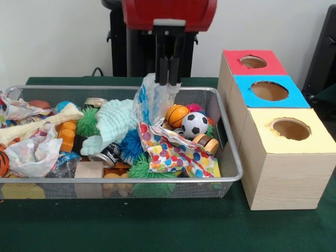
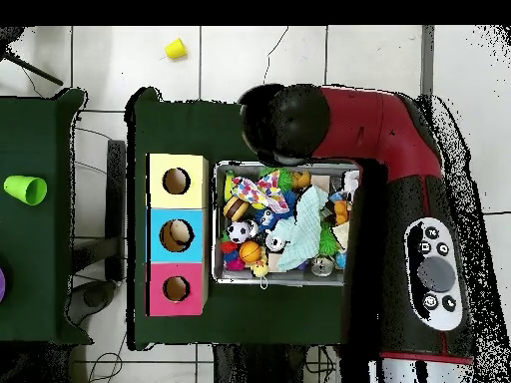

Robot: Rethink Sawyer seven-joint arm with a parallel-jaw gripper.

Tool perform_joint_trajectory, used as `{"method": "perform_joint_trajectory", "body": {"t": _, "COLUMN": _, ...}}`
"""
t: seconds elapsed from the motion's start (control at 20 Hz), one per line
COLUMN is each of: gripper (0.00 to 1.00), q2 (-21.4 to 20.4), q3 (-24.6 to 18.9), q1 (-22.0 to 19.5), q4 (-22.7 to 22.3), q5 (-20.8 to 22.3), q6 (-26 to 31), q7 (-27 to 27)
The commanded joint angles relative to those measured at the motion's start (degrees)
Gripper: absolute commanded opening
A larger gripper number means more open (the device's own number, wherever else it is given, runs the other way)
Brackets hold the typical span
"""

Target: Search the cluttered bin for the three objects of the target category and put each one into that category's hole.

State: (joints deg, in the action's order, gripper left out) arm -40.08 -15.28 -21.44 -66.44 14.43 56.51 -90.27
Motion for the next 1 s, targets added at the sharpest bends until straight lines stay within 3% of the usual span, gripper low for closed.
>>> {"method": "perform_joint_trajectory", "body": {"t": 0.05, "gripper": 0.00, "q2": -1.19, "q3": 1.97, "q1": 1.40, "q4": -8.89, "q5": -1.57, "q6": 7.69, "q7": -5.96}}
{"method": "perform_joint_trajectory", "body": {"t": 1.0, "gripper": 0.00, "q2": -1.27, "q3": 5.18, "q1": 5.36, "q4": -9.89, "q5": -3.90, "q6": 5.30, "q7": -8.72}}
